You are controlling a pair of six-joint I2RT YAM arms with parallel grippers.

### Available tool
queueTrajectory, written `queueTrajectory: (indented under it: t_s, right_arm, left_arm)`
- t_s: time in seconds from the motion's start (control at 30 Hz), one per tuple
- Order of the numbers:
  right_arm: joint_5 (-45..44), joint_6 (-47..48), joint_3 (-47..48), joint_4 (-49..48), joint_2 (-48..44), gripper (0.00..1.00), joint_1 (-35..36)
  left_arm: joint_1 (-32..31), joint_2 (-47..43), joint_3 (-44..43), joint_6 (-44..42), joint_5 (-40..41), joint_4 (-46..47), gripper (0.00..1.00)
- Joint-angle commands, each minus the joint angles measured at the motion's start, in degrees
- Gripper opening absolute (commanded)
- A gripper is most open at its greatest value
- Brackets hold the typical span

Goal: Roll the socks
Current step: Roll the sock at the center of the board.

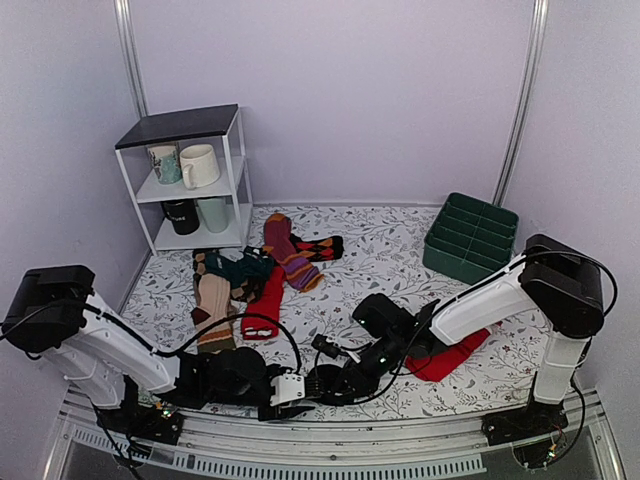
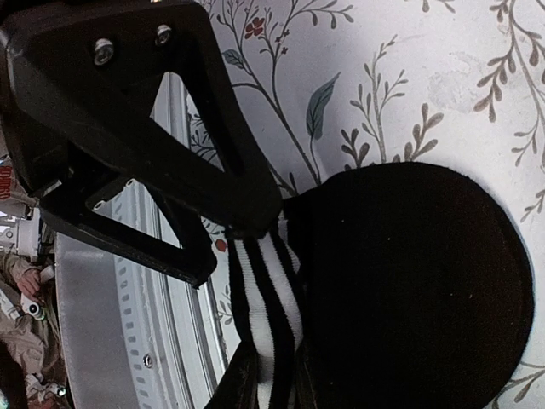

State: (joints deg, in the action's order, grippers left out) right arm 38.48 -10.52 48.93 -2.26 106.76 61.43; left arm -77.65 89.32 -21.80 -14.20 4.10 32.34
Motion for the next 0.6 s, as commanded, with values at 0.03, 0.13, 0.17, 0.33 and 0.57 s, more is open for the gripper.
queueTrajectory:
  t_s: [0.03,0.13,0.17,0.33,0.57]
  right_arm:
    - [0.4,-0.66,-1.64,11.86,5.29,0.14,-0.21]
    - [1.05,-0.72,-1.42,11.8,6.08,0.14,-0.28]
    - [1.19,-0.73,-1.37,11.87,6.21,0.14,-0.3]
    - [1.27,-0.55,-1.12,12.26,6.69,0.15,-0.47]
    - [1.74,-0.38,-0.62,12.96,7.52,0.15,-0.79]
  left_arm:
    - [-1.08,0.77,-0.39,-1.05,2.8,1.85,0.5]
    - [-1.1,0.18,0.29,-1.42,2.53,3.85,0.49]
    - [-1.09,0.49,0.28,-1.66,2.72,3.9,0.49]
    - [-1.37,0.55,0.7,-2.05,1.85,5.96,0.49]
    - [-1.35,4.0,-0.88,-1.43,-0.4,4.29,0.43]
